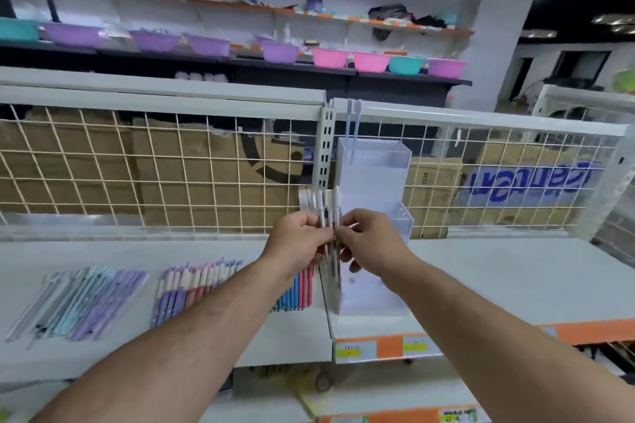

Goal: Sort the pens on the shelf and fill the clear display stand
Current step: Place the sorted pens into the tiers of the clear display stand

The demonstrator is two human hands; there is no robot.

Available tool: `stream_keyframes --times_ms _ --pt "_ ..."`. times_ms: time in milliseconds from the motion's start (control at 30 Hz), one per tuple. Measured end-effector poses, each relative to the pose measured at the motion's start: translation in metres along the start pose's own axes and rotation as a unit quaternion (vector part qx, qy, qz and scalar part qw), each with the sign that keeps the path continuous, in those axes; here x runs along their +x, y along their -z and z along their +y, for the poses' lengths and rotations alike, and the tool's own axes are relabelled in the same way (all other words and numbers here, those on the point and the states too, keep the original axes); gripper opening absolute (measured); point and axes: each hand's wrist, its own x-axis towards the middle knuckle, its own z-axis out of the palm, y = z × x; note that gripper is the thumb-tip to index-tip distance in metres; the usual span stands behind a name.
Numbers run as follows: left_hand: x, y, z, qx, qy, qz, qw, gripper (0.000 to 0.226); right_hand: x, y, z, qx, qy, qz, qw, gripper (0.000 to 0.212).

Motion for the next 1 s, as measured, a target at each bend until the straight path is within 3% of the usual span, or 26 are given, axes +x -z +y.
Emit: stream_keyframes --times_ms 567,1000 --pt "0.128 -0.023 0.049 0.007 -0.065 -0.002 0.998 0.007 0.127 0.057 -0.034 -0.01 0.059 0.074 0.995 0.011" --pt "0.175 -0.017 0.057 0.031 -0.072 0.055 0.995 0.008 0.222 0.081 -0.061 -0.022 0.133 0.161 0.978 0.013"
